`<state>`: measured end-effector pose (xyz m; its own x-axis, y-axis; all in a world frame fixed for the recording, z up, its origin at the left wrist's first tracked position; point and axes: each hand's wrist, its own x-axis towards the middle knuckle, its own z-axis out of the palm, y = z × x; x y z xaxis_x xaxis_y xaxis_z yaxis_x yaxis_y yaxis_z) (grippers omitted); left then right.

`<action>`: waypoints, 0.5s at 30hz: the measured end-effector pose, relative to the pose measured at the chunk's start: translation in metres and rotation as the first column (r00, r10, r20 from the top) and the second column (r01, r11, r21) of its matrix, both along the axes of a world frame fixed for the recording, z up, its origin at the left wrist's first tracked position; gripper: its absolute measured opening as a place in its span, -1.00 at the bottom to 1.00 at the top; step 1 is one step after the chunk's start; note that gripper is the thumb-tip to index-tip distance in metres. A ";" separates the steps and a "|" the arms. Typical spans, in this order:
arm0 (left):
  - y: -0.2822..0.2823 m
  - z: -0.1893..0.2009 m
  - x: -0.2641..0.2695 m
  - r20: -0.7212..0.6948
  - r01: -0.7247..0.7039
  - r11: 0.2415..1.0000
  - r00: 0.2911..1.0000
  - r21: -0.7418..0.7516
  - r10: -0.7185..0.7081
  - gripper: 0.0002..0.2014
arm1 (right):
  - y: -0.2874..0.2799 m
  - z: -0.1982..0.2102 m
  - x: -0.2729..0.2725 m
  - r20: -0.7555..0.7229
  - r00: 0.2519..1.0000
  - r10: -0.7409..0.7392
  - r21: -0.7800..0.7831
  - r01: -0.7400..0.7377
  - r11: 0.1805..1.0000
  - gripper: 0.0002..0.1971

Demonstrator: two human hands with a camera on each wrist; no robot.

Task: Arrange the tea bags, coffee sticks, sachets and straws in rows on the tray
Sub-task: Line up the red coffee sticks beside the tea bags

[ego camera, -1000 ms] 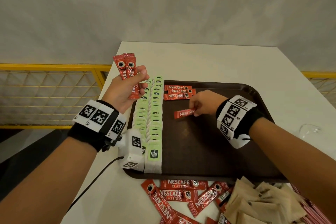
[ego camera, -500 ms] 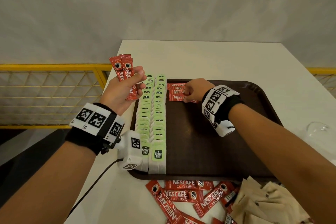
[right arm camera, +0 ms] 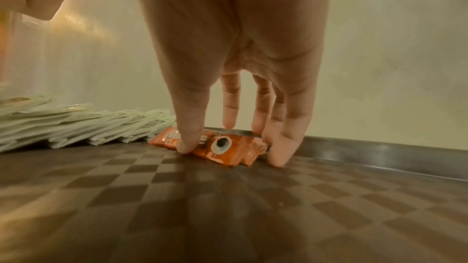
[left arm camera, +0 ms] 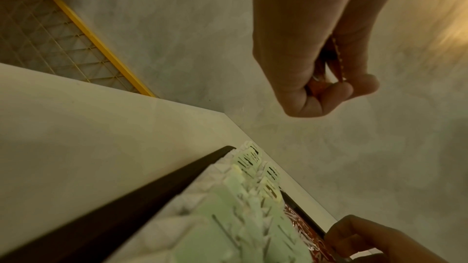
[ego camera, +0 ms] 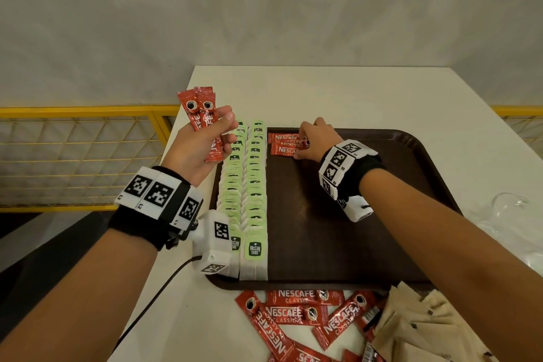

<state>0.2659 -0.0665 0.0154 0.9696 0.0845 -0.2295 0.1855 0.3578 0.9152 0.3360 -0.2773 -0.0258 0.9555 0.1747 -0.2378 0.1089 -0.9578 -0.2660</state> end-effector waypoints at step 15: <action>0.000 0.001 -0.002 -0.004 -0.007 1.000 1.000 -0.008 0.006 -0.91 | 0.004 0.001 0.007 0.075 0.988 0.133 -0.126 -0.123 0.984 -0.58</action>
